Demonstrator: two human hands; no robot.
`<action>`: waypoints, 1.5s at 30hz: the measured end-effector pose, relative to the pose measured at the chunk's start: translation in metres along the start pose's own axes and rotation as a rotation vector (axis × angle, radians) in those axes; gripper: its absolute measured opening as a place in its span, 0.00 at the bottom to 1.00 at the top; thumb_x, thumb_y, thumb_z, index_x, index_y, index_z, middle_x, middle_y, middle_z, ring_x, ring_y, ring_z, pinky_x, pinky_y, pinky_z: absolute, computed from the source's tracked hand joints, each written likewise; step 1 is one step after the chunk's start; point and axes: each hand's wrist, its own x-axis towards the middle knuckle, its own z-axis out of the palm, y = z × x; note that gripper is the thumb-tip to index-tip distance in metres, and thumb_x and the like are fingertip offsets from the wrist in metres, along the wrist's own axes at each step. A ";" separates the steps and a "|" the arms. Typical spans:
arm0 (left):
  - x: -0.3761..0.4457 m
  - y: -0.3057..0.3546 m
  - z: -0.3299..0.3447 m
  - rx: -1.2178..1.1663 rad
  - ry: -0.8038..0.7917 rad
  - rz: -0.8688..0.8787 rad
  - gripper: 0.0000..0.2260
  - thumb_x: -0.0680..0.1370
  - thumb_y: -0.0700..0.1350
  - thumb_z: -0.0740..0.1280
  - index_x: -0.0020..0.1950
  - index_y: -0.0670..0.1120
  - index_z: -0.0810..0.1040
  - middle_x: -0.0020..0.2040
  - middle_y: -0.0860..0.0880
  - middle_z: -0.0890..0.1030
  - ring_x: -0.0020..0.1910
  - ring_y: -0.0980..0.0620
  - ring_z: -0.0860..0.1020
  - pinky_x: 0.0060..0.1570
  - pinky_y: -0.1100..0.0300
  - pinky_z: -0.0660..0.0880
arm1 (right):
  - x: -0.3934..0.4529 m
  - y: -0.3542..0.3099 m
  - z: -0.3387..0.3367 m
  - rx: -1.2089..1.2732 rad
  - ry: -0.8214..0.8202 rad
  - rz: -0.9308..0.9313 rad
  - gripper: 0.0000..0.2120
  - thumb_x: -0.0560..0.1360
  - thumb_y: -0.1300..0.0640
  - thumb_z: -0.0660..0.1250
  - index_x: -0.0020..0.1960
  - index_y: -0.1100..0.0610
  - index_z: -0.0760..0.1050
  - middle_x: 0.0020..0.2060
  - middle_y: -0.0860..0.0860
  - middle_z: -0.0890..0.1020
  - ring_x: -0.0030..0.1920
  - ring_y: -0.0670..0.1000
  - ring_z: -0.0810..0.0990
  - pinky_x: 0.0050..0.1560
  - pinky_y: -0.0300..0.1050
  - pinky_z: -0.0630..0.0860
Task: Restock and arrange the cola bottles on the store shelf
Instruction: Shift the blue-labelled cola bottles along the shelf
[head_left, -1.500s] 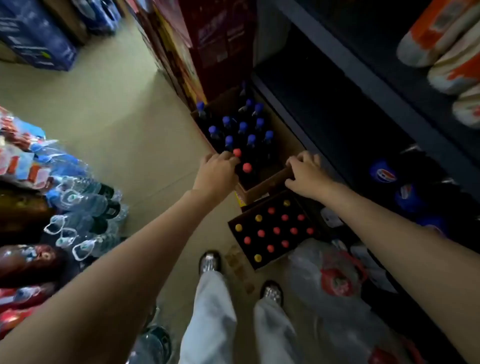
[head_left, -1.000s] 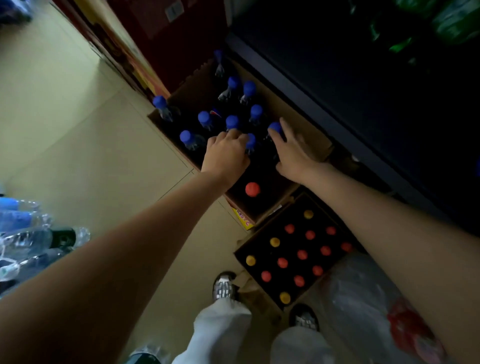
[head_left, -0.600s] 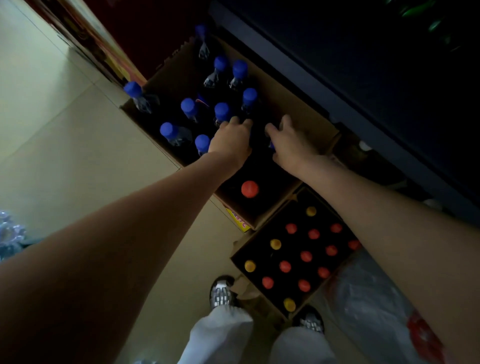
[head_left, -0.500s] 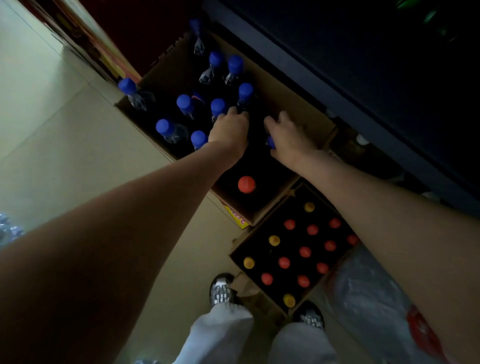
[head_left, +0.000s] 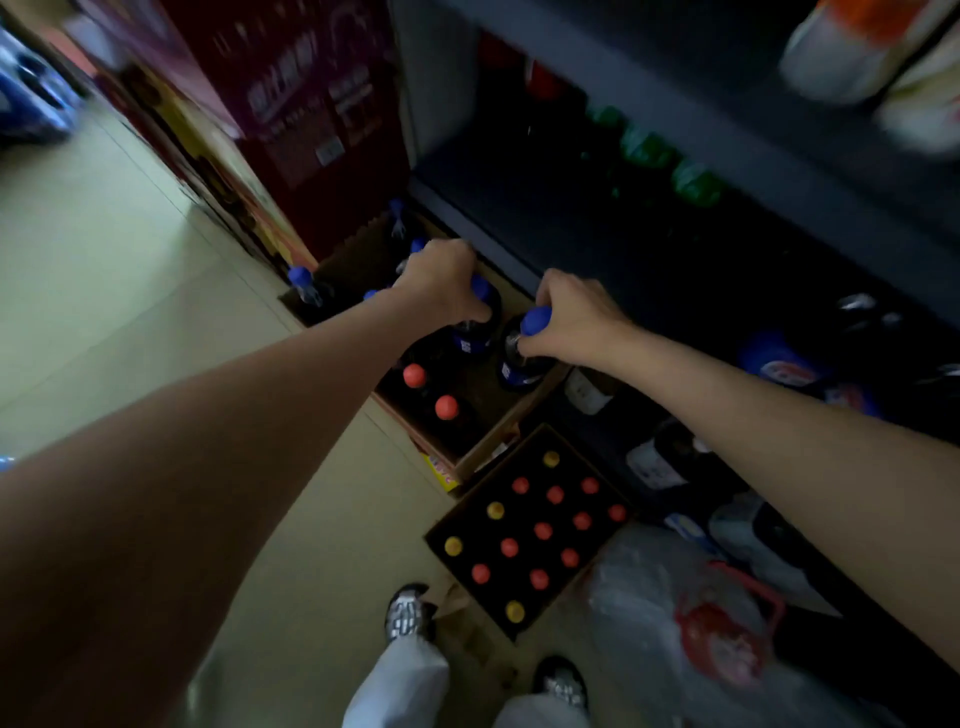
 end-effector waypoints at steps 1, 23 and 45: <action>-0.016 0.009 -0.019 -0.024 0.016 -0.012 0.22 0.71 0.45 0.72 0.60 0.38 0.73 0.58 0.39 0.76 0.57 0.41 0.75 0.45 0.55 0.70 | -0.018 -0.012 -0.021 0.001 0.004 -0.035 0.18 0.66 0.54 0.74 0.48 0.58 0.67 0.45 0.53 0.74 0.47 0.53 0.73 0.40 0.44 0.66; -0.356 0.336 -0.343 0.178 0.008 0.667 0.08 0.68 0.44 0.72 0.42 0.41 0.78 0.33 0.49 0.79 0.30 0.55 0.75 0.29 0.69 0.70 | -0.486 -0.094 -0.377 0.353 0.876 -0.177 0.11 0.67 0.57 0.75 0.44 0.58 0.75 0.37 0.51 0.76 0.37 0.45 0.71 0.39 0.41 0.67; -0.493 0.727 -0.205 -0.544 0.177 0.922 0.10 0.74 0.42 0.68 0.51 0.43 0.70 0.42 0.47 0.75 0.40 0.51 0.73 0.39 0.60 0.70 | -0.783 0.218 -0.460 0.159 1.830 0.040 0.16 0.71 0.57 0.71 0.43 0.59 0.63 0.42 0.55 0.69 0.39 0.49 0.67 0.37 0.27 0.65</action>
